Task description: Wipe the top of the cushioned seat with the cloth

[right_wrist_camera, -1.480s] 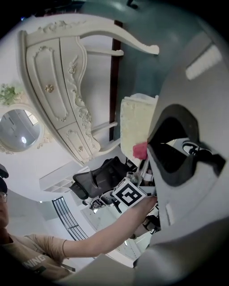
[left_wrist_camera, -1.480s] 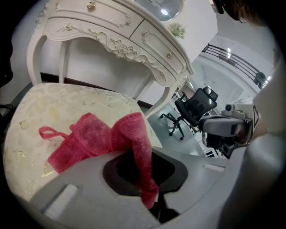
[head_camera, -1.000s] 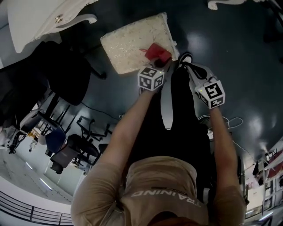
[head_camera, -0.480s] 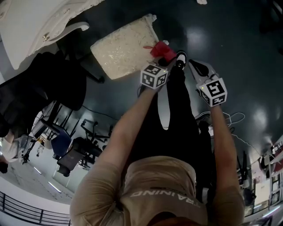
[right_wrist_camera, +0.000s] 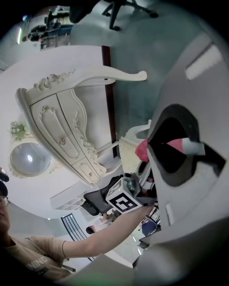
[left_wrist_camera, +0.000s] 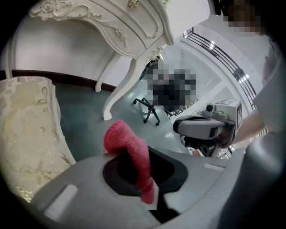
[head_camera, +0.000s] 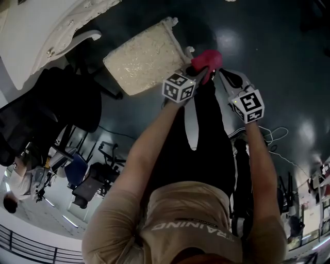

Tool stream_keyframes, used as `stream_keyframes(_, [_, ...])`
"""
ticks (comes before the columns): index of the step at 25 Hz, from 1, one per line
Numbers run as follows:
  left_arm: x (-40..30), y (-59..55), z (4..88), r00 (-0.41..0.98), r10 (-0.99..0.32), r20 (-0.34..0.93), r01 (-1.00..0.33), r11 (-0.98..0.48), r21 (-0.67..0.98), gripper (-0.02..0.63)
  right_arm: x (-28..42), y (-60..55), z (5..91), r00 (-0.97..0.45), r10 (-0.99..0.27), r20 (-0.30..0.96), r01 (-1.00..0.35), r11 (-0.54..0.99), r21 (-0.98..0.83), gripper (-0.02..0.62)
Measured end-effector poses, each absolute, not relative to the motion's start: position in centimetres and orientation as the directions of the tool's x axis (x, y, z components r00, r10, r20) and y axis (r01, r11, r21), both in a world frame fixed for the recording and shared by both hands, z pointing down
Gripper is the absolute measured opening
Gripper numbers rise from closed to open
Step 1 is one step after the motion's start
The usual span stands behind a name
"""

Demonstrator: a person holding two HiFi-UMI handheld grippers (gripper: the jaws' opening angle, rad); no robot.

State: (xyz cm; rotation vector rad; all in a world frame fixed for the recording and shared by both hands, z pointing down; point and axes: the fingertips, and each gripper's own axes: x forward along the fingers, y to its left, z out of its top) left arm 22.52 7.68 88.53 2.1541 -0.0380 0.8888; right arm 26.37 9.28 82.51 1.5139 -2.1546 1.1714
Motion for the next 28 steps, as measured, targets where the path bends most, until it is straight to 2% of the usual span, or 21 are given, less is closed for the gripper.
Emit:
stream_keyframes(9, [17.6, 5.9, 82.0, 0.777, 0.205, 0.596, -0.305, -0.706, 0.64, 0.032, 22.7, 7.4, 77.0, -0.432, -0.717, 0.547, -0.847, 0.114, -0.519, 0.003])
stream_keyframes(19, [11.4, 1.8, 69.7, 0.852, 0.064, 0.519, -0.303, -0.748, 0.59, 0.032, 16.2, 3.8, 66.7, -0.534, -0.695, 0.482, -0.823, 0.295, -0.486, 0.004])
stream_keyframes(28, [6.5, -0.9, 60.1, 0.865, -0.071, 0.497, -0.38, -0.74, 0.555, 0.032, 11.8, 1.3, 57.3, -0.552, -0.693, 0.464, -0.822, 0.359, -0.442, 0.005])
